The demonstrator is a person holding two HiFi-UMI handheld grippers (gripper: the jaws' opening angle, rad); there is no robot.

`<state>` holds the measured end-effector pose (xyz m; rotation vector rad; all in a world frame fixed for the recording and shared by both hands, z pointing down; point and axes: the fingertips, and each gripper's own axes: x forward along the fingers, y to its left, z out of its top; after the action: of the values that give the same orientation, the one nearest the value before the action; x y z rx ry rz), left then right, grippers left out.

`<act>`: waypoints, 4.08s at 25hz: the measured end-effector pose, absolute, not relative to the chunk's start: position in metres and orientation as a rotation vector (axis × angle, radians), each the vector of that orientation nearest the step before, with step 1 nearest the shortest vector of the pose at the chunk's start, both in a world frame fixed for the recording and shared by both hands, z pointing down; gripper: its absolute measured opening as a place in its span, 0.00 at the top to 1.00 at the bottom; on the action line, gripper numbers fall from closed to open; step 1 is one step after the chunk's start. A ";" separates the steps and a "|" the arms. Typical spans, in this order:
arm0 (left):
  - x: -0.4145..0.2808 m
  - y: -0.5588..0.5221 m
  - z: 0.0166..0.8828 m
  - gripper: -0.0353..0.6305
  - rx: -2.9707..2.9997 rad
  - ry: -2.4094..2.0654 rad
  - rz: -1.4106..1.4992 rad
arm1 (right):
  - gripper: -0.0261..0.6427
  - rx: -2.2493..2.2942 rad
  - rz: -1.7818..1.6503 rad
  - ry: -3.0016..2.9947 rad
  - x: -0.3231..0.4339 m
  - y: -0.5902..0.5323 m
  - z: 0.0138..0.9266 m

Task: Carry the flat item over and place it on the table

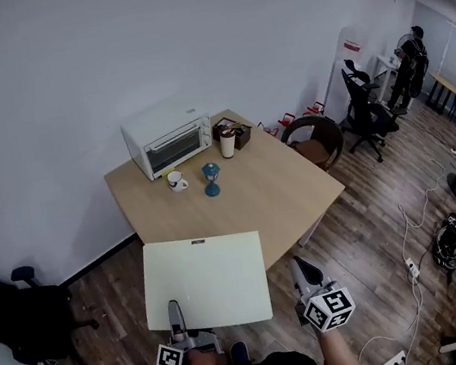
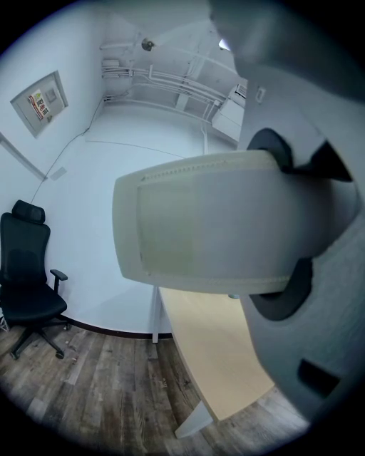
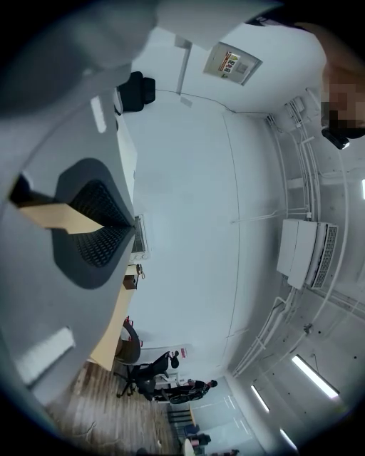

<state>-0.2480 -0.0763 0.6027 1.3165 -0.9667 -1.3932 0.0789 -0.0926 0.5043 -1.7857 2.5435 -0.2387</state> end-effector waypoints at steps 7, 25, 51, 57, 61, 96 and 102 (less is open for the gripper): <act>-0.247 -0.118 0.608 0.52 1.314 -0.953 -1.365 | 0.95 -1.818 -0.274 2.522 0.080 -0.126 0.514; -0.197 -0.238 0.630 0.52 1.277 -1.015 -1.369 | 0.95 -1.762 -0.281 2.560 0.126 -0.259 0.527; -0.139 -0.351 0.685 0.52 1.238 -1.100 -1.288 | 0.95 -1.634 -0.357 2.600 0.147 -0.371 0.537; -0.135 -0.371 0.730 0.52 1.178 -1.128 -1.248 | 0.95 -1.631 -0.409 2.595 0.151 -0.377 0.546; -0.138 -0.391 0.752 0.52 1.173 -1.197 -1.188 | 0.95 -1.618 -0.418 2.595 0.147 -0.385 0.545; -0.135 -0.457 0.845 0.50 1.024 -1.321 -1.033 | 0.95 -1.614 -0.503 2.664 0.146 -0.371 0.566; -0.138 -0.458 0.851 0.40 0.964 -1.358 -0.973 | 0.95 -1.587 -0.531 2.674 0.137 -0.369 0.570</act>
<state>-0.1379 -0.4583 0.8510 0.9637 -1.3577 -0.9726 0.1365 -0.3687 0.5704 -1.5867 2.6739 -0.5314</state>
